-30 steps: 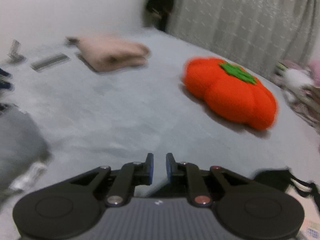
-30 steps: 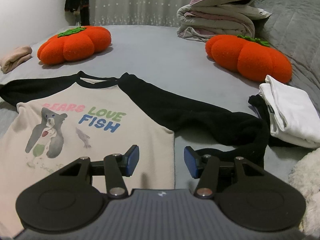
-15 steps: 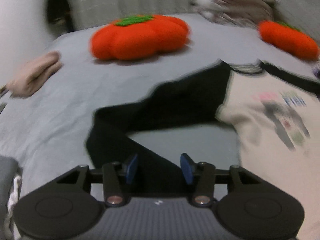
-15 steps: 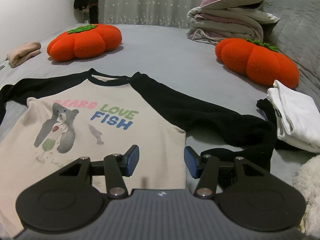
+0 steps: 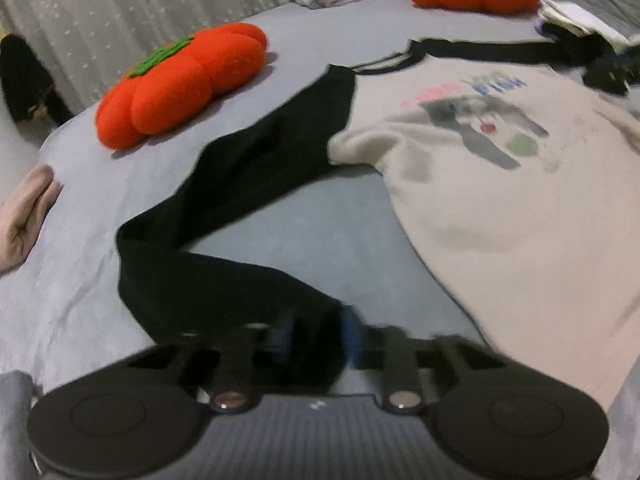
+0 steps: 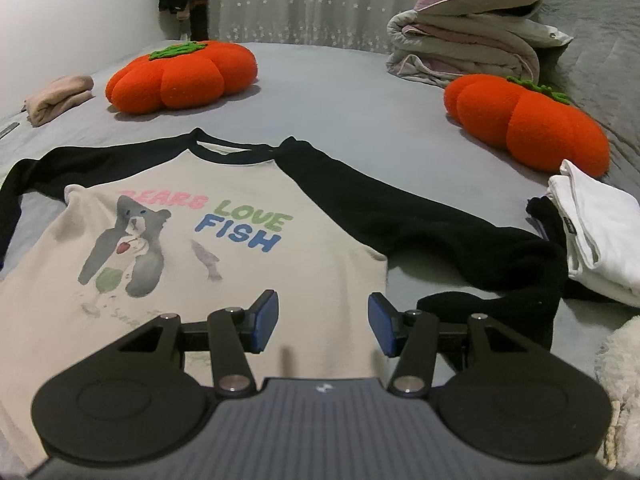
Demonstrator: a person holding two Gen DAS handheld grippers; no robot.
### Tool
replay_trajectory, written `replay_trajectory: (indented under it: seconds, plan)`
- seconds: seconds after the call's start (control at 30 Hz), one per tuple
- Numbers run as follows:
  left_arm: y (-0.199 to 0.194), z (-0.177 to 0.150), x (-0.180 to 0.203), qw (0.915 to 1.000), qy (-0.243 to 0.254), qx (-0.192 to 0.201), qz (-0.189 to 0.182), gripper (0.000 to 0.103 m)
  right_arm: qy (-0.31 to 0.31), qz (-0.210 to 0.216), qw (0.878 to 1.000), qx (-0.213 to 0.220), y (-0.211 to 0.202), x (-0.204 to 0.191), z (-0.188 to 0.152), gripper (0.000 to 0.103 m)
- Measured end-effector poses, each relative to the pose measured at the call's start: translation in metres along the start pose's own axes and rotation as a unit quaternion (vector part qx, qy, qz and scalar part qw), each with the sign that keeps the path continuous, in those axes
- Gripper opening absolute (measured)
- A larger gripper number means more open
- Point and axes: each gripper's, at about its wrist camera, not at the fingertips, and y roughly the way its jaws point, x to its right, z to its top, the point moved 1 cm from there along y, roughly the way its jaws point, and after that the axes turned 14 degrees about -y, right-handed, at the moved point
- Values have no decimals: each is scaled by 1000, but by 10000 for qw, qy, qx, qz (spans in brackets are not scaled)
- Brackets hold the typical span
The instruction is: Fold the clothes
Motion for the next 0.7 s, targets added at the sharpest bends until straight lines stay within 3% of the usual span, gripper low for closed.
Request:
replay_trajectory:
  seconds: [0.07, 0.2, 0.33, 0.47, 0.57, 0.63, 0.7]
  plan:
    - [-4, 1, -4, 9998, -139, 106, 93, 5, 3, 11, 10000, -1, 0, 0, 0, 54]
    - [-14, 10, -21, 9957, -640, 489, 466, 5, 10, 20, 10000, -23, 1, -1, 0, 54]
    - [-34, 19, -59, 9763, -1587, 1170, 891, 5, -4, 30, 10000, -32, 1, -2, 0, 54]
    - [-49, 21, -97, 9481, -2497, 1520, 1255, 5, -2, 7, 9999, -137, 4, -3, -2, 54]
    - [-60, 23, -125, 9214, -3058, 1794, 1590, 5, 8, 27, 9998, -180, 6, -3, -3, 54]
    - [-70, 24, -148, 8946, -3604, 2019, 1704, 5, 1, 47, 9998, -201, 7, -5, -4, 54]
    - [-75, 23, -174, 8613, -4240, 2190, 1748, 5, -31, 57, 9997, -237, 9, -8, -5, 54]
